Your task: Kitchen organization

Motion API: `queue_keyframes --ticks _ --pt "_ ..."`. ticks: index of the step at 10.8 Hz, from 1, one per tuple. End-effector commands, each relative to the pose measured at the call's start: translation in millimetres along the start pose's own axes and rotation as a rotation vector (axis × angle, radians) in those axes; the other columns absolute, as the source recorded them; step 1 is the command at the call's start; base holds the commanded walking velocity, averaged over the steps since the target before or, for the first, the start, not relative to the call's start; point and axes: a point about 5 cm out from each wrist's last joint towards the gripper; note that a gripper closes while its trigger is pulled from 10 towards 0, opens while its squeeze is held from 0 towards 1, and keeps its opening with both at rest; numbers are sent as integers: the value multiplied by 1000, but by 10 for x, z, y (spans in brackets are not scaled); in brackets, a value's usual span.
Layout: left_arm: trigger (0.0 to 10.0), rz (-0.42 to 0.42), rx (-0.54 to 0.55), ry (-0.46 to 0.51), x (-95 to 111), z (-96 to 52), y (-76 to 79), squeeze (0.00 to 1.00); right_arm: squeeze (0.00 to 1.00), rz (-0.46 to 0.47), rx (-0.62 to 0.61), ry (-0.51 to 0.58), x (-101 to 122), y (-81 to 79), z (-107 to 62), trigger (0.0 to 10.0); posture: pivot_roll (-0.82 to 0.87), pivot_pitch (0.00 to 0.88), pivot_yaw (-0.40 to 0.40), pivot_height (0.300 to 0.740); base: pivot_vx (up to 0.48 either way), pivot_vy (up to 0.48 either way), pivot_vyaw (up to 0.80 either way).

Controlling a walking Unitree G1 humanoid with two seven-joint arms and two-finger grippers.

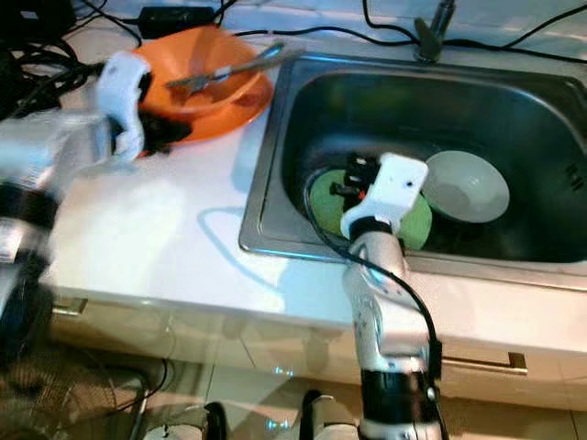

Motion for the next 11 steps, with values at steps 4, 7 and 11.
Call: queue_keyframes --ticks 4,7,11 --pt "10000 -14 -86 -93 -365 -361 197 0 0 -1 10 -52 -129 38 84 10000 38 155 -46 740 0 0 0" --pt "10000 46 -173 -86 -485 -758 426 0 0 -13 47 -37 -95 7 216 10000 47 139 -86 740 0 0 0" --pt "10000 85 -110 -116 -573 -1099 359 0 0 -28 68 -23 -60 23 312 10000 51 113 -117 740 0 0 0"
Point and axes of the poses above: a point about 5 cm out from each wrist's last joint towards the gripper, its own z axis pointing out of the wrist towards the gripper, its own x axis along the axis of the wrist's last joint, y = z × x, and after that the axes turned 3 degrees about -z, right-handed
